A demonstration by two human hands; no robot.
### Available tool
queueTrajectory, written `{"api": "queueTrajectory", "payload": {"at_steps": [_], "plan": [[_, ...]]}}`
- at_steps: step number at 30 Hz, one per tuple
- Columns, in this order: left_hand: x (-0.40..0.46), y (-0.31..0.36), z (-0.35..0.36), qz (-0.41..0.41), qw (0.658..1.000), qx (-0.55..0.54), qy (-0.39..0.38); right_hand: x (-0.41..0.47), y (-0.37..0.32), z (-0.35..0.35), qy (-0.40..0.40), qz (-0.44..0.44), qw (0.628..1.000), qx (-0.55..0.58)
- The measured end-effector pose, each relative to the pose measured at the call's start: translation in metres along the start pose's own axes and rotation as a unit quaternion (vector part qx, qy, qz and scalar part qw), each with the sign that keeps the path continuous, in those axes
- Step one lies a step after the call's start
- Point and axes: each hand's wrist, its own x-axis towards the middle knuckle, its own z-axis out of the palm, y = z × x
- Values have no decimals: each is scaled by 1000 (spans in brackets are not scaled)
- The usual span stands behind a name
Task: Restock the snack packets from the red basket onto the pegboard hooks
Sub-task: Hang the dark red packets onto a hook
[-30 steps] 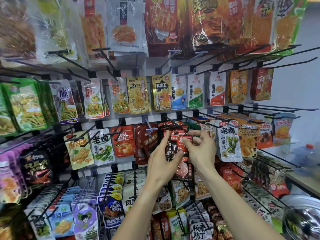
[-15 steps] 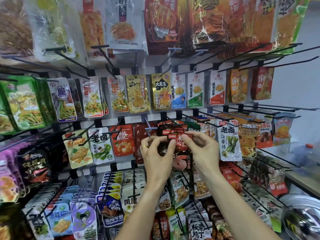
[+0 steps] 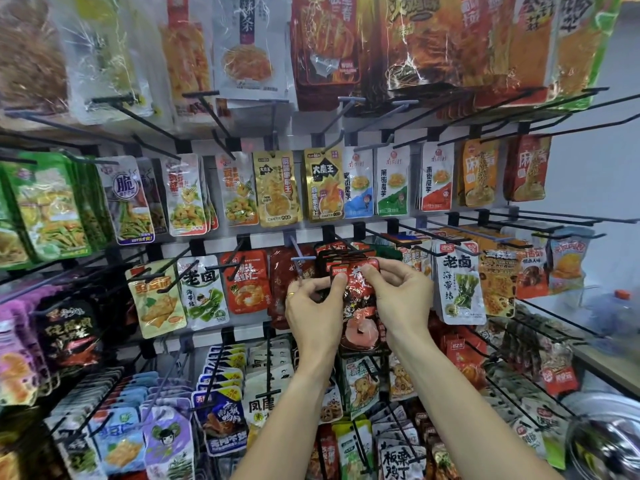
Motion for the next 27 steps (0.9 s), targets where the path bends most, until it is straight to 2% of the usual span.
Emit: {"api": "queueTrajectory", "payload": {"at_steps": [11,16,19,22,25,27], "plan": [[2,-2,7,19,999,-40,0,4,-2,9,54,37,997,-31],[12,-11,13,7,1000,-1,16,9,3,17,65,25,993,-99],[17,-15,15,7,997,57,41,0,0,21,64,-24,987,-144],[10,-16,8,9,997,65,44,-24,7,5,59,-122,976,-173],[-6,-29,-7,55,998,39,-6,-41,31,-16,6,-205,945,-256],[-12,-41,-15,97,992,53,-65,-39,46,-19,-33,-212,926,-309]]}}
